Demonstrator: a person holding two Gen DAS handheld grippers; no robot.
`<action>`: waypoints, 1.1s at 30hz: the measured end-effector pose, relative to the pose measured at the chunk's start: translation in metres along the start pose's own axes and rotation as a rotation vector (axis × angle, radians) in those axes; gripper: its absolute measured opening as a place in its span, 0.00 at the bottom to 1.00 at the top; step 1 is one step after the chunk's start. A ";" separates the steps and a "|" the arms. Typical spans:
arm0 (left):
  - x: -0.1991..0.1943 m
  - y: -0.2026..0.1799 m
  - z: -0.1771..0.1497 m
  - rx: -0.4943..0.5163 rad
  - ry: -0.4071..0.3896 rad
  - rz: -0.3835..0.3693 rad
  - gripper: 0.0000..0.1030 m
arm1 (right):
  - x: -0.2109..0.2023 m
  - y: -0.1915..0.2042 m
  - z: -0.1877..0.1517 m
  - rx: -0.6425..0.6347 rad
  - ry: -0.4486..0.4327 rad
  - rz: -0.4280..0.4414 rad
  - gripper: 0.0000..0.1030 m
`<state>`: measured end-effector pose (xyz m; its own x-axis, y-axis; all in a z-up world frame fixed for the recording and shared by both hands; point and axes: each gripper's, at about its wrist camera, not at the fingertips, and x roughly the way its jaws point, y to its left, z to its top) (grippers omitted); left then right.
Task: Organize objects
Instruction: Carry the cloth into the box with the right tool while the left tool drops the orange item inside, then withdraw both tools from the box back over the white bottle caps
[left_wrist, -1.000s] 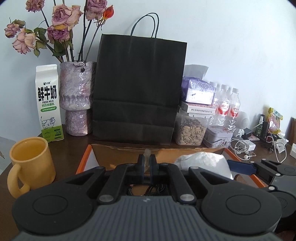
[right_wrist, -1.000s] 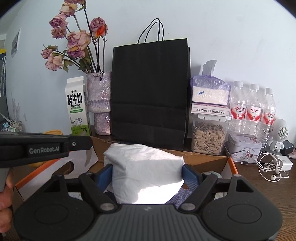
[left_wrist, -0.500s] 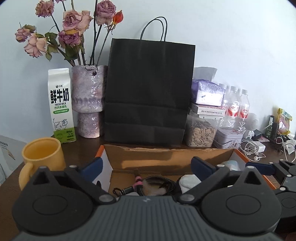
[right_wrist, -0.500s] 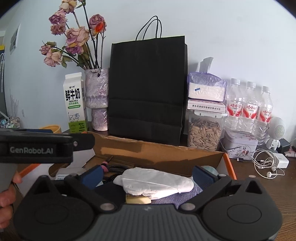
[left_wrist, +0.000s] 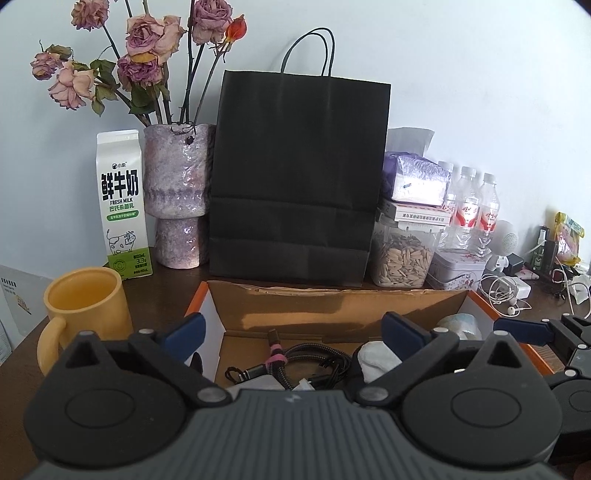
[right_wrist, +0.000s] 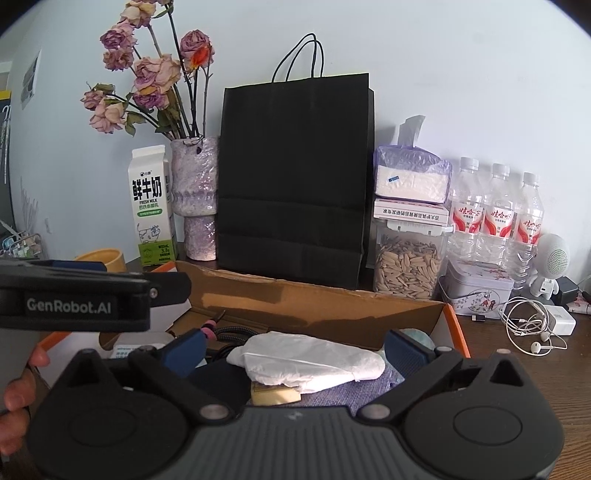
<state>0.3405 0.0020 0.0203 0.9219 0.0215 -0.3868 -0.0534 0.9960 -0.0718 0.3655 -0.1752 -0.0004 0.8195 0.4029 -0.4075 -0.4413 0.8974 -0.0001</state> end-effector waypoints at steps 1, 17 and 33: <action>0.000 0.000 0.000 0.000 0.000 0.001 1.00 | 0.000 0.000 0.000 0.000 0.000 0.000 1.00; -0.042 0.003 -0.013 -0.037 -0.042 0.021 1.00 | -0.037 0.012 -0.011 -0.016 -0.052 -0.008 1.00; -0.112 0.007 -0.054 -0.068 -0.006 0.051 1.00 | -0.110 0.031 -0.057 0.013 -0.041 0.013 1.00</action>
<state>0.2161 0.0022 0.0136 0.9198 0.0729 -0.3856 -0.1261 0.9854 -0.1143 0.2411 -0.2024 -0.0078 0.8281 0.4216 -0.3695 -0.4475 0.8941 0.0172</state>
